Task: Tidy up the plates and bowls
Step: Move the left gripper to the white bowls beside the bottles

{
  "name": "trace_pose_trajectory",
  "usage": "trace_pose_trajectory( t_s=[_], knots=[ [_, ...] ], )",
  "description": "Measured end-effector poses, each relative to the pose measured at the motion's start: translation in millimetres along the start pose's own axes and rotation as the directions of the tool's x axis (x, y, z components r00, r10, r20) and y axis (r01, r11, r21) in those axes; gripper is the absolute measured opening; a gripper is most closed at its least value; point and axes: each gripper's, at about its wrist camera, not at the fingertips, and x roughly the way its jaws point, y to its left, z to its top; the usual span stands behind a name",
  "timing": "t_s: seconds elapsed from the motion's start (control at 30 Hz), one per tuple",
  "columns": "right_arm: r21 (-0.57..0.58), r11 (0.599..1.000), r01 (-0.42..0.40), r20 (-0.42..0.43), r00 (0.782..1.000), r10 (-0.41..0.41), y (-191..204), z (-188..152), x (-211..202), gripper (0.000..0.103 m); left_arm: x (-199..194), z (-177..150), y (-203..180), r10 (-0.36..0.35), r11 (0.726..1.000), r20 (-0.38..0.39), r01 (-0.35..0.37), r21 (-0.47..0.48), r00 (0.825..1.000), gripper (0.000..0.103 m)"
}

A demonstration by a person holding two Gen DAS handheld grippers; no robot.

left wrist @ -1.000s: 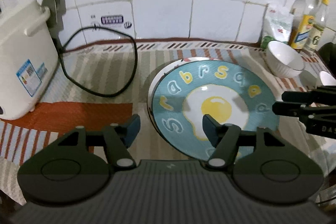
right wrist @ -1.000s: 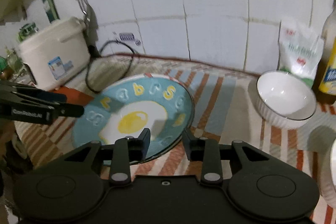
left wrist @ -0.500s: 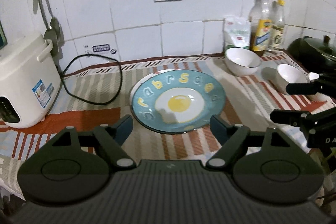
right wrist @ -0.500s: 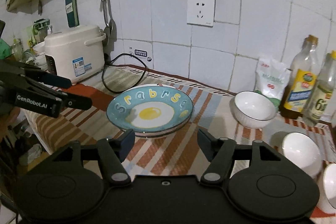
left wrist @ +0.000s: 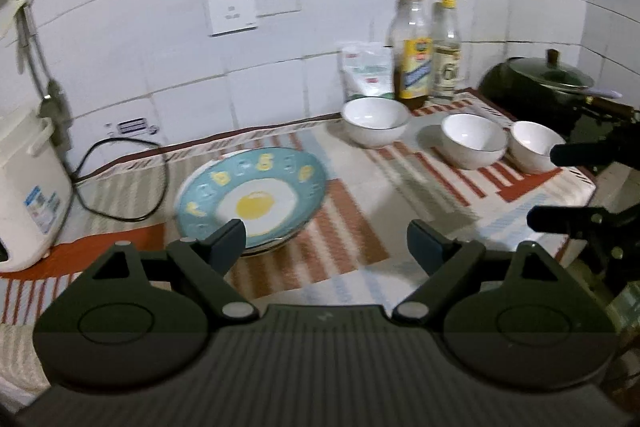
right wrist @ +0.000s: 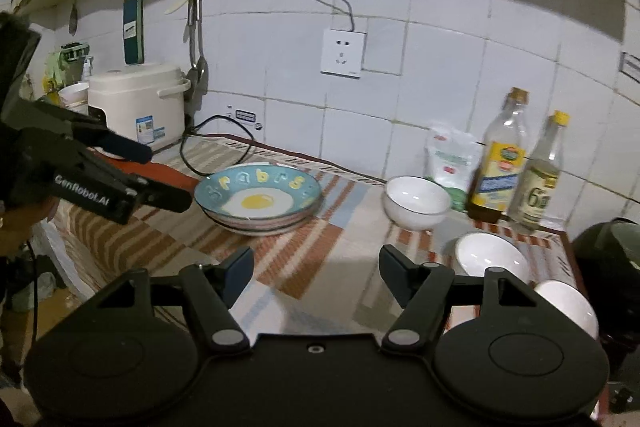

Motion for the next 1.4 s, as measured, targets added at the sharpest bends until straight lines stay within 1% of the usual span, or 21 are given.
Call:
trace_pose_trajectory(
  t_s=[0.17,0.3,0.4,0.53,0.67,0.77,0.83,0.87,0.9,0.93,1.0,1.1,1.13,1.2,1.27,1.33,1.4],
  knots=[
    [0.028,0.999,0.038,0.015,0.999,-0.039,-22,-26,-18,0.074,14,5,-34,-0.068,0.998,0.002,0.068,0.02,0.998,0.088],
    [0.041,0.995,0.093,0.054,0.994,-0.095,-44,-48,-30,0.074,33,8,-63,-0.149,0.989,-0.011,0.149,0.011,0.989,0.088],
    [0.068,0.991,0.114,0.067,0.991,-0.119,-64,-62,-33,0.074,49,11,-85,-0.19,0.982,-0.021,0.19,0.02,0.982,0.088],
    [0.12,0.982,0.146,0.049,0.987,-0.153,-94,-75,-27,0.074,72,12,-112,-0.227,0.973,-0.013,0.227,0.035,0.974,0.087],
    [0.174,0.968,0.18,0.003,0.983,-0.183,-123,-88,-15,0.074,91,16,-134,-0.276,0.96,-0.001,0.276,0.037,0.961,0.085],
    [0.207,0.959,0.195,-0.026,0.981,-0.194,-146,-97,-5,0.074,108,20,-150,-0.329,0.944,0.012,0.329,0.029,0.944,0.084],
    [0.224,0.954,0.198,-0.031,0.98,-0.196,-162,-103,0,0.077,126,24,-163,-0.365,0.931,-0.013,0.366,-0.001,0.931,0.082],
    [0.232,0.954,0.192,-0.029,0.981,-0.19,-169,-107,3,0.087,134,26,-169,-0.378,0.926,-0.026,0.377,-0.021,0.926,0.082],
    [0.237,0.954,0.183,-0.026,0.983,-0.182,-177,-110,7,0.097,145,28,-176,-0.401,0.916,-0.036,0.399,-0.042,0.916,0.082],
    [0.23,0.957,0.177,-0.02,0.984,-0.178,-182,-114,11,0.098,155,30,-183,-0.416,0.909,-0.047,0.413,-0.058,0.908,0.082],
    [0.204,0.959,0.195,-0.006,0.98,-0.198,-192,-119,19,0.098,176,33,-197,-0.427,0.903,-0.07,0.42,-0.094,0.902,0.082],
    [0.137,0.966,0.217,-0.031,0.976,-0.215,-207,-128,37,0.098,203,33,-214,-0.443,0.892,-0.076,0.431,-0.133,0.893,0.082],
    [0.126,0.967,0.223,-0.028,0.975,-0.221,-212,-131,43,0.098,211,33,-218,-0.449,0.888,-0.081,0.434,-0.15,0.89,0.082],
    [0.138,0.967,0.215,-0.005,0.976,-0.216,-225,-137,51,0.098,228,33,-224,-0.465,0.878,-0.093,0.445,-0.177,0.88,0.082],
    [0.149,0.967,0.205,-0.001,0.978,-0.207,-239,-142,59,0.098,242,34,-232,-0.453,0.883,-0.106,0.429,-0.191,0.885,0.082],
    [0.132,0.967,0.218,-0.009,0.976,-0.219,-251,-144,68,0.098,253,36,-236,-0.463,0.878,-0.106,0.44,-0.188,0.88,0.082],
    [0.114,0.972,0.205,-0.012,0.979,-0.205,-262,-146,75,0.098,262,38,-239,-0.46,0.877,-0.099,0.435,-0.204,0.882,0.084]
  ],
)
